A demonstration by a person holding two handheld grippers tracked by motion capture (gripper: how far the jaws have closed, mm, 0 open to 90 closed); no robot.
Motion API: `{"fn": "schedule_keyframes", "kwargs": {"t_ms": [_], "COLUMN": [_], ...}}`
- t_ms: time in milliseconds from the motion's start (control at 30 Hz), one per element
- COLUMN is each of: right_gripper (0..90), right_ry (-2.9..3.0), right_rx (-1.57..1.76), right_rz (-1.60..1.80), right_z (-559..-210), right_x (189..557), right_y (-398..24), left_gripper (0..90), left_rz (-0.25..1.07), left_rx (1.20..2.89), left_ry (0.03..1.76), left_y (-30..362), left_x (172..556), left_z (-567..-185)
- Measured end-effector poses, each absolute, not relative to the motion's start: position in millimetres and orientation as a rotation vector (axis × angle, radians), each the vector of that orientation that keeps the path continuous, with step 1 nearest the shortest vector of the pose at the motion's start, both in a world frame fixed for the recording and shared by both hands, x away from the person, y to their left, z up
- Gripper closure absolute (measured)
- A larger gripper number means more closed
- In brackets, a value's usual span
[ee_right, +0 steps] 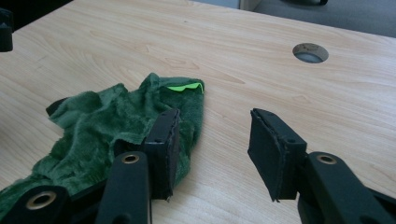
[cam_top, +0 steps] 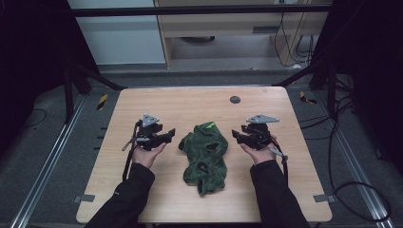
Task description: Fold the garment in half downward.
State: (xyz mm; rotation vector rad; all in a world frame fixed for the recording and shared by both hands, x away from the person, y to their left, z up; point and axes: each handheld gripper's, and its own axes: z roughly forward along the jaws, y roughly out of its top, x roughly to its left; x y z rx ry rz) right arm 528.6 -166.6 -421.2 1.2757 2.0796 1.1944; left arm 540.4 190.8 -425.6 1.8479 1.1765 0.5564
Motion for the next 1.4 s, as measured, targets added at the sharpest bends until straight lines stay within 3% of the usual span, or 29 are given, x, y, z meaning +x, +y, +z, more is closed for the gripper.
{"fn": "schedule_keyframes", "kwargs": {"t_ms": [1400], "right_gripper": [56.4], "right_ry": [2.162], "right_rx": [1.352], "right_rz": [1.15], "right_z": [-461.3], "right_x": [569.8], "right_y": [-127.0], "left_gripper": [47.0], "left_rz": [0.466], "left_rx": [1.98], "left_ry": [1.205], "left_y": [143.2], "left_x": [583.6], "left_z": [-463.7]}}
